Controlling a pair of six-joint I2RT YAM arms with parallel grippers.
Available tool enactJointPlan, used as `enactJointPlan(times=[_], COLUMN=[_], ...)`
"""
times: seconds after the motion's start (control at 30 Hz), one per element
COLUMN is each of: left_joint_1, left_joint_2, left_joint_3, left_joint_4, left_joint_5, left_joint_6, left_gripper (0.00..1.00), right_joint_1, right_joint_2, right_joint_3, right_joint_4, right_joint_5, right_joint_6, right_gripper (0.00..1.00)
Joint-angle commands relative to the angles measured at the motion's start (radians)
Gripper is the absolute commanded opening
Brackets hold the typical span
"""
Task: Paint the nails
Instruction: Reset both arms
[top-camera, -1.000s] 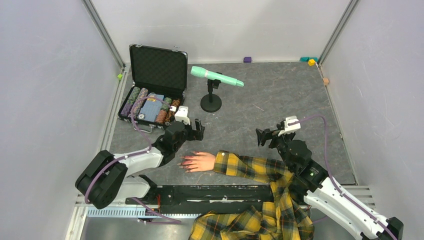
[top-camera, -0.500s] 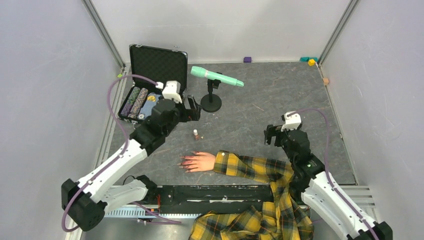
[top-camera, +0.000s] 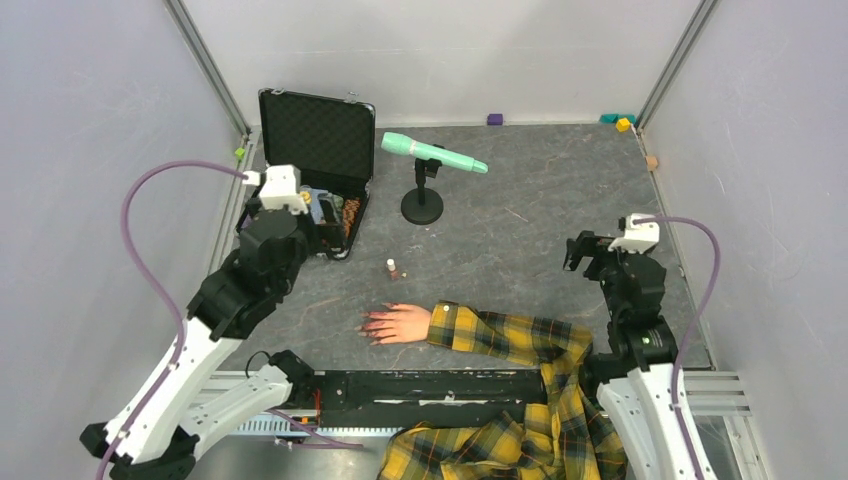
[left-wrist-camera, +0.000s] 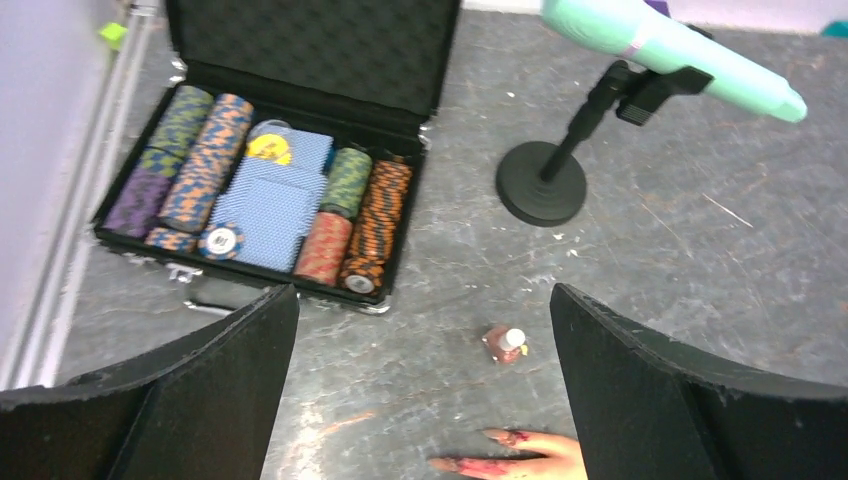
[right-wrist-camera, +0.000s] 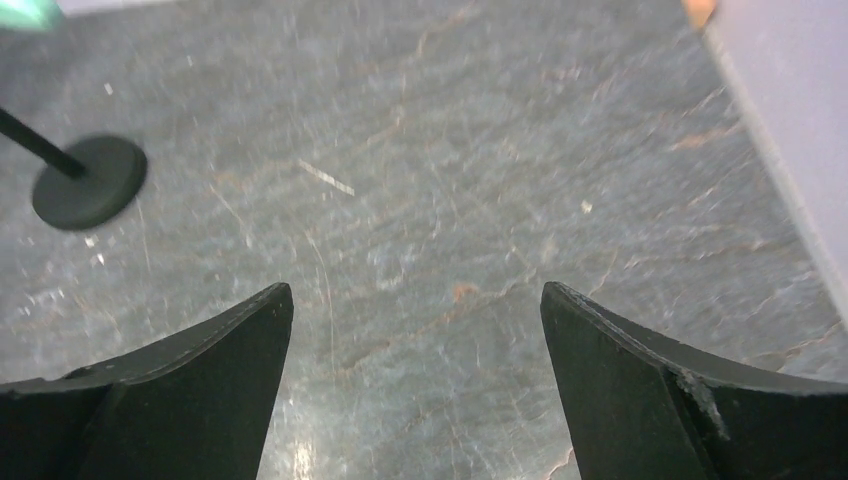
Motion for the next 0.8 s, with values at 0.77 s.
enactJointPlan(times=[0.77], left_joint_1=[0.003], left_joint_2=[-0.39], left_joint_3=[-0.226], left_joint_4=[-0.066], left_joint_5=[-0.138], left_joint_6=[0.026], left_gripper=[1.0], right_joint_1=[-0.003], right_joint_2=[-0.282], right_joint_3=[-0.114], right_joint_4=[0.117], right_joint_5=[0.196], right_joint_6=[-0.041], right_gripper=[0.98])
